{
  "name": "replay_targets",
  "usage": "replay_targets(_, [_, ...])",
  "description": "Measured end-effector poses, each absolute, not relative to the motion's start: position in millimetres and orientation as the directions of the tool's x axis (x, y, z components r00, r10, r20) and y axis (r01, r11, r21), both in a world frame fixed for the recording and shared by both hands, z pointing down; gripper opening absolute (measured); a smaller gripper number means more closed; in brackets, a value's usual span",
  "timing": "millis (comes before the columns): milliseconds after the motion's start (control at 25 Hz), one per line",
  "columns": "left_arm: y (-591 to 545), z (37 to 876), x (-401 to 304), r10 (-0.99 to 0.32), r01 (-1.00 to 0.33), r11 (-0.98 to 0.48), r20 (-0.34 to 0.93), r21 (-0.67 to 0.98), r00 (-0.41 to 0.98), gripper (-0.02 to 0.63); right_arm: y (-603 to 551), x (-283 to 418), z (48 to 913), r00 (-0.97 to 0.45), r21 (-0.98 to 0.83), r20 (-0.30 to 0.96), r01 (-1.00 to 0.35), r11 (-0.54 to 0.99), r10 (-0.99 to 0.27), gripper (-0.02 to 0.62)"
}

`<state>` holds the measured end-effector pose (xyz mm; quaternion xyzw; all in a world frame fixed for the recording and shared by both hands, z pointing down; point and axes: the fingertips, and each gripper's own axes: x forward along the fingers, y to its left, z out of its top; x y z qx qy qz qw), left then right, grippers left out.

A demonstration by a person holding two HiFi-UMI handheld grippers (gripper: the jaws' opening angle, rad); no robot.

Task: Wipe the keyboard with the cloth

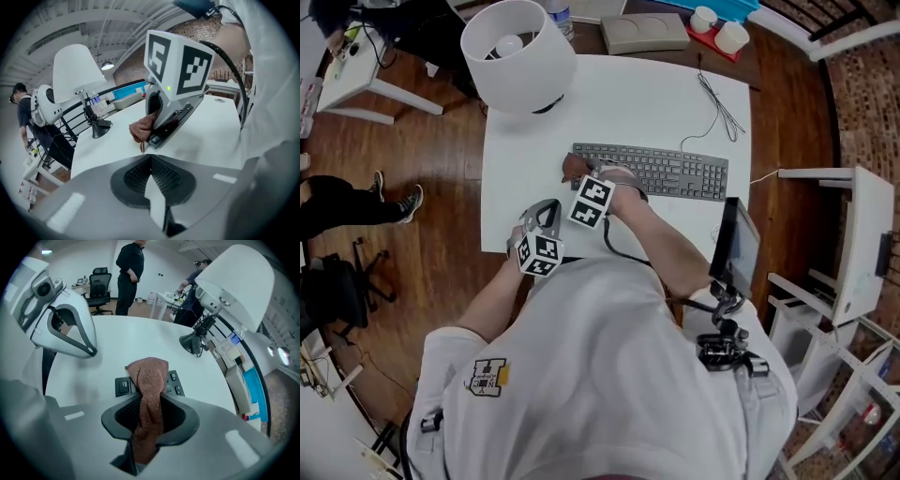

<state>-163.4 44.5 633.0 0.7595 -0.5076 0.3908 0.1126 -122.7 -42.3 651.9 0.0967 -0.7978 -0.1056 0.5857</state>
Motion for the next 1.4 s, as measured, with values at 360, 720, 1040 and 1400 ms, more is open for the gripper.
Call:
replay_targets(360, [25,652,-147,-0.654,-0.853,-0.480,0.732,-0.206,0.191,-0.002,-85,39,650,-0.133,0.318,0.920,-0.291,0.902,-0.367,0.091])
replay_targets(720, [8,655,-126,-0.651,-0.859,-0.460,0.743,-0.226,0.153,-0.002,-128,261,650,0.120,0.398,0.905,-0.575,0.714,-0.408,0.091])
replay_targets(1040, [11,655,-123,-0.656,-0.866,-0.449,0.740,-0.221,0.151,-0.002,-122,264,634,0.130,0.413,0.898,-0.581,0.702,-0.421,0.089])
replay_targets(1400, [39,641,-150,-0.668,-0.864,-0.457,0.724,-0.213,0.175,-0.002,-65,-23,623,-0.252,0.321,0.899,-0.176,0.931,-0.358,0.091])
